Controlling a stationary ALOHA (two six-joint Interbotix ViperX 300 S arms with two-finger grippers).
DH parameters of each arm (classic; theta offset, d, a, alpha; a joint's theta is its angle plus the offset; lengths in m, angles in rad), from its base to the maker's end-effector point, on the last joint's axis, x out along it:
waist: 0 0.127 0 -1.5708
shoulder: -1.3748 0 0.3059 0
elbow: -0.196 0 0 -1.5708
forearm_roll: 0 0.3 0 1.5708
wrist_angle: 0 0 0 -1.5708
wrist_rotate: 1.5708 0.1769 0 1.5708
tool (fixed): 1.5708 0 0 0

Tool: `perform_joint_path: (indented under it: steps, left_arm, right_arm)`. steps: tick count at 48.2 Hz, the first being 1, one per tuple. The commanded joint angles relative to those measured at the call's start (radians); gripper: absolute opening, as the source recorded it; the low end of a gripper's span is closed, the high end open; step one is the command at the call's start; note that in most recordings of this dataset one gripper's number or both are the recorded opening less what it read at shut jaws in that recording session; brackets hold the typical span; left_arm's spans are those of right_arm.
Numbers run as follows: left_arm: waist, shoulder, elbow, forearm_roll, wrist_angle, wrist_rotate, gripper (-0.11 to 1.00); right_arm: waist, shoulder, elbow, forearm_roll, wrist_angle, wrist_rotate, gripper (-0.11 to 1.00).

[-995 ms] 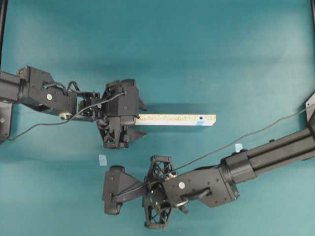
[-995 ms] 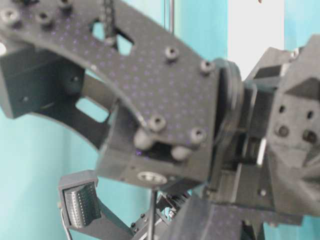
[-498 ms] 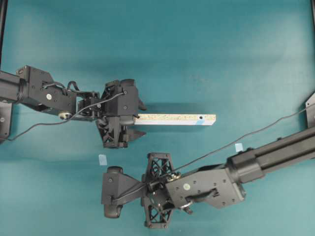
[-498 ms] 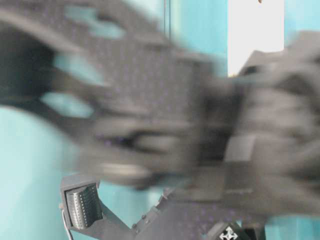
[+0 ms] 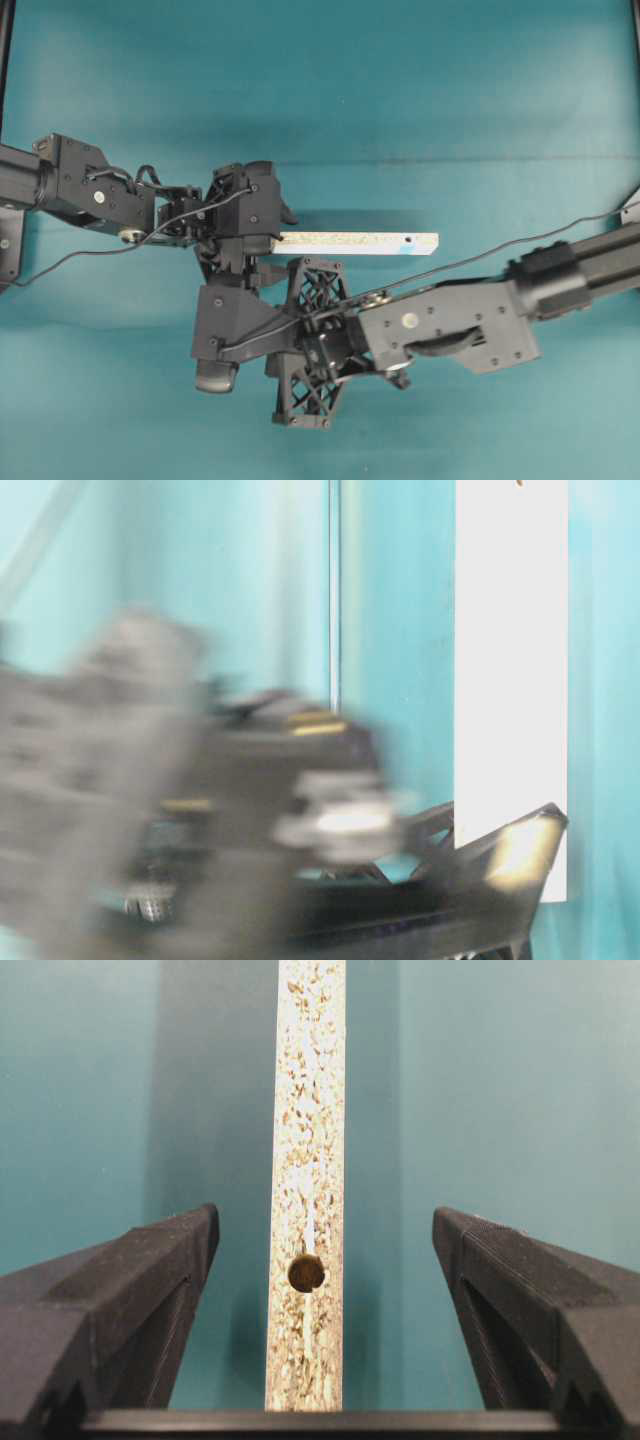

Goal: Insert the rod into the hole on the wooden board.
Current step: 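Carry the peg with right gripper to the board's right end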

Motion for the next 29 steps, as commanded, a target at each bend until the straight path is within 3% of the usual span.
perform_joint_path:
  steps: [1, 9, 29]
  left_arm:
    - [-0.003, -0.014, -0.005, 0.000, -0.005, -0.005, 0.94]
    - [-0.003, -0.014, -0.005, 0.000, -0.003, -0.005, 0.94]
    - [-0.003, -0.014, -0.005, 0.000, -0.003, -0.005, 0.93]
  right_arm:
    - [0.002, -0.075, 0.020, -0.044, -0.051, -0.002, 0.10]
    - [-0.005, -0.152, 0.141, -0.104, -0.166, 0.008, 0.10]
    - [-0.069, -0.359, 0.440, -0.127, -0.443, 0.003, 0.10]
